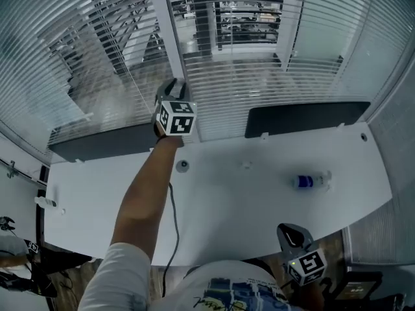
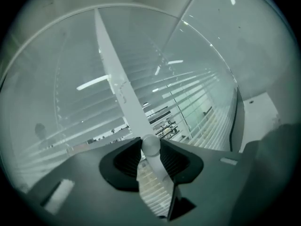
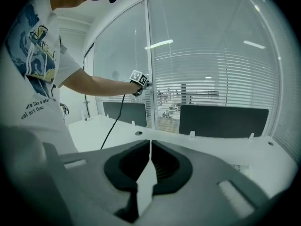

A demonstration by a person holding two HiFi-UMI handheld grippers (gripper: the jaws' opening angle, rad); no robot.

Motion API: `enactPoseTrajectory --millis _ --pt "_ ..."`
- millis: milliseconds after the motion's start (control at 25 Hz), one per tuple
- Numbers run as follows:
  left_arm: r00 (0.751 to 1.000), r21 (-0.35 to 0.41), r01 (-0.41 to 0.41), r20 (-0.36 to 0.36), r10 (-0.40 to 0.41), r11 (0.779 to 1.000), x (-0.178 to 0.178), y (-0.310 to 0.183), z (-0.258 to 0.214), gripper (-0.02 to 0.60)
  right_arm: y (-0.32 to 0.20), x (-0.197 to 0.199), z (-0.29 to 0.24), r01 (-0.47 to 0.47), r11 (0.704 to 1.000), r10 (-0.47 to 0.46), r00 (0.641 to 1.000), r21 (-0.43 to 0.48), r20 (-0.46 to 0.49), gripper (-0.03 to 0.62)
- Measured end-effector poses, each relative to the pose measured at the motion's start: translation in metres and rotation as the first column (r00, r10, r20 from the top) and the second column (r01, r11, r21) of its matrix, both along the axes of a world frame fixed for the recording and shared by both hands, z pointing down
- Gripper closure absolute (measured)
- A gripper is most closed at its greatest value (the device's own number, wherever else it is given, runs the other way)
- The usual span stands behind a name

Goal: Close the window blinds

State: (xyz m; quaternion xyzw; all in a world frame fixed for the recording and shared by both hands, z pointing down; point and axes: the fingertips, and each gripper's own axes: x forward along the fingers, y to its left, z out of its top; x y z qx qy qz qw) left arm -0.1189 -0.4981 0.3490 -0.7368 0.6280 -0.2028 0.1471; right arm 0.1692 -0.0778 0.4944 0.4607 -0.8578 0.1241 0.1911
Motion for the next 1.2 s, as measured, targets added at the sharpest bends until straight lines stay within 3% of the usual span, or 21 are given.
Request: enactPoseTrajectory --millis 160,360,520,640,720,760,840,960,1080,1120,1200 --pt "0.981 -0.017 0.014 -0.196 -0.017 1.0 -0.004 0.002 -0.005 0.457 -0.001 -0.005 -0.003 0.01 1.0 -0.01 1.0 -0.001 0.002 0.582" --pt "0.979 -0.016 -0.004 -0.202 0.001 1.0 -0.004 0.0 -0.005 0.451 -0.004 -0.005 -0.005 0.017 1.0 -0.017 1.0 -0.001 0.005 0.582" --pt "0.968 0.009 -0.031 -0.25 0.032 0.999 -0.009 0.005 -0.006 0.438 -0.004 -0.004 -0.005 0.015 1.0 -0.015 1.0 0.005 0.001 0.582" --pt "0.985 0.03 -0.049 -0.162 0.054 0.998 -0.008 0.009 -0.009 0.407 -0.005 -0.001 -0.005 0.01 1.0 -0.01 1.0 0.008 -0.002 0.582" --pt "0.997 0.032 -0.083 0.011 0.083 0.996 -0.002 0.014 -0.008 0.405 -0.005 0.0 -0.006 0.008 1.0 -0.007 1.0 0.01 -0.003 0.582" --pt "0.988 0.036 -0.103 0.122 0.098 0.994 0.001 0.016 -0.008 0.405 -0.004 0.0 -0.006 0.008 1.0 -0.008 1.0 0.01 -0.003 0.582" --pt "0.931 0.052 -0.142 0.346 0.115 0.989 0.004 0.018 -0.008 0.407 -0.002 0.0 -0.004 0.01 1.0 -0.01 1.0 0.006 -0.002 0.582" --pt "0.801 0.064 -0.183 0.589 0.111 0.981 0.006 0.015 -0.011 0.407 0.0 -0.001 -0.001 0.01 1.0 -0.01 1.0 -0.002 0.0 0.582" --pt "0.686 0.042 -0.217 0.717 0.122 0.975 0.011 0.011 -0.006 0.431 -0.002 -0.001 -0.002 0.012 1.0 -0.012 1.0 -0.001 0.001 0.582" --pt "0.662 0.032 -0.224 0.738 0.128 0.974 0.012 0.011 -0.003 0.439 -0.003 -0.001 -0.003 0.014 1.0 -0.014 1.0 0.0 0.0 0.582" --pt "0.657 0.008 -0.228 0.74 0.148 0.974 0.013 0.012 0.001 0.437 -0.003 -0.002 -0.003 0.015 1.0 -0.015 1.0 0.0 0.001 0.582"
